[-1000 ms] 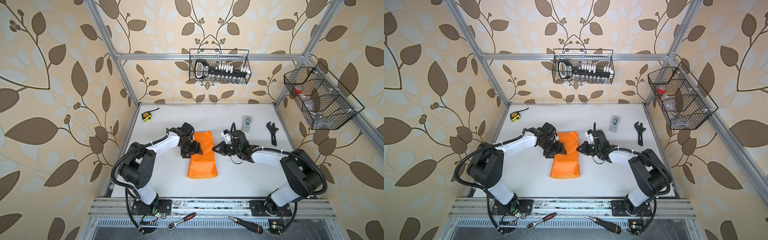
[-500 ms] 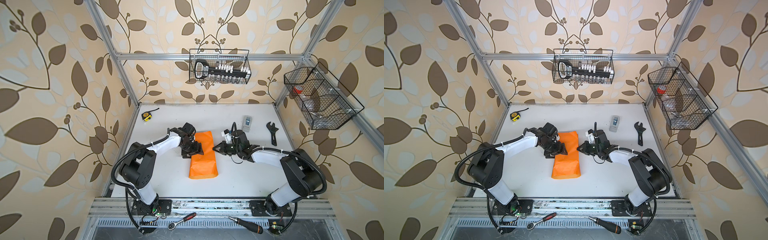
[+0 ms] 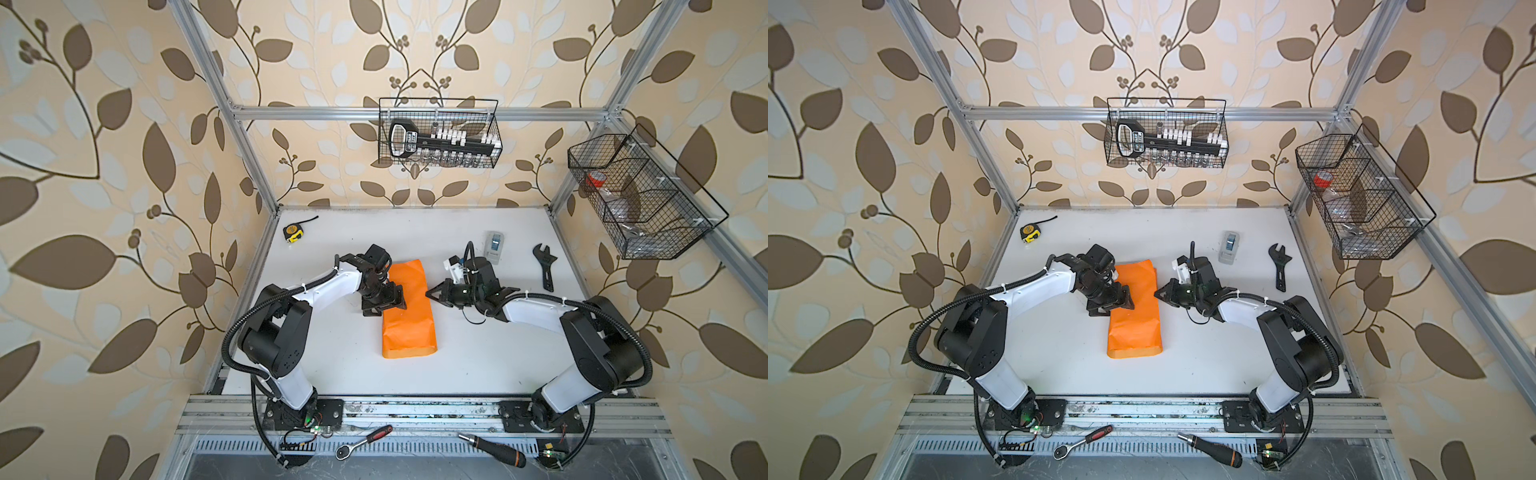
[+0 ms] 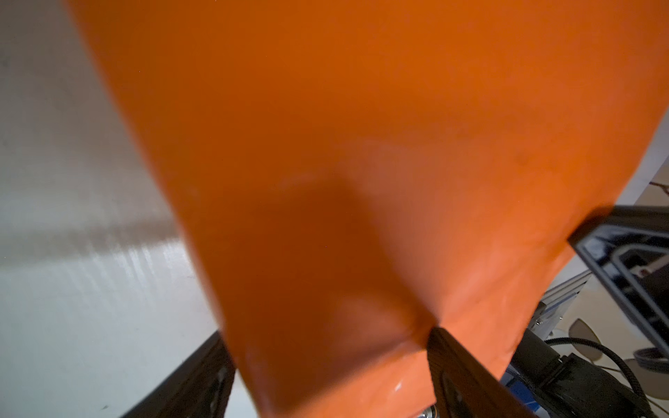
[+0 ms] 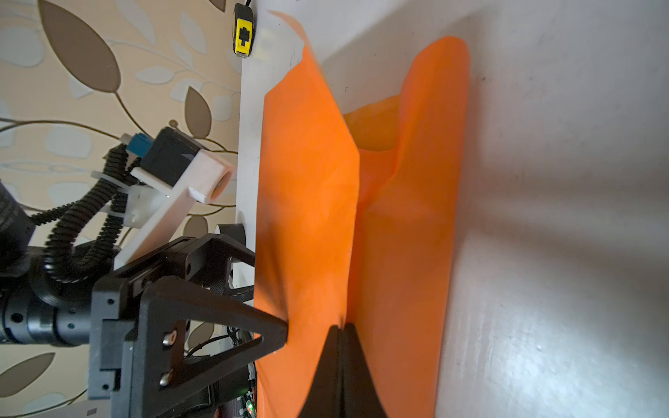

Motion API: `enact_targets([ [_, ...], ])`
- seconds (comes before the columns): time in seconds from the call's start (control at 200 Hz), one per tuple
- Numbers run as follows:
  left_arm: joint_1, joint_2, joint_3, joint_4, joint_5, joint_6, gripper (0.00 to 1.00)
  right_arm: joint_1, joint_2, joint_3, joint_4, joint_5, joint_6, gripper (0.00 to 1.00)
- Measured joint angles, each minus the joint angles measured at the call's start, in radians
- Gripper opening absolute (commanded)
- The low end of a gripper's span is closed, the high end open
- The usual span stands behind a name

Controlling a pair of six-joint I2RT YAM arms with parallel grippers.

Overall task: Wrap a gift box in wrapping paper
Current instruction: Smooth out the wrapping paper on the gift box.

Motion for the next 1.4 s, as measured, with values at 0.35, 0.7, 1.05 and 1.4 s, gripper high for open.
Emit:
enact_targets([
  [0.35, 0.001, 0.0, 0.009, -0.011, -0.016, 0.001, 0.83, -0.009, 0.01, 0.0, 0.0, 0.0, 0.0, 0.0],
  [0.7, 0.001, 0.0, 0.009, -0.011, -0.016, 0.002, 0.84, -0.016, 0.01, 0.0, 0.0, 0.0, -0.003, 0.0],
  [1.05, 0.001, 0.0, 0.009, -0.011, -0.016, 0.001, 0.83, -0.026, 0.01, 0.0, 0.0, 0.0, -0.004, 0.0],
  [1.4, 0.001, 0.0, 0.009, -0.011, -0.016, 0.001, 0.84, -0.03, 0.01, -0.005, 0.005, 0.0, -0.004, 0.0],
])
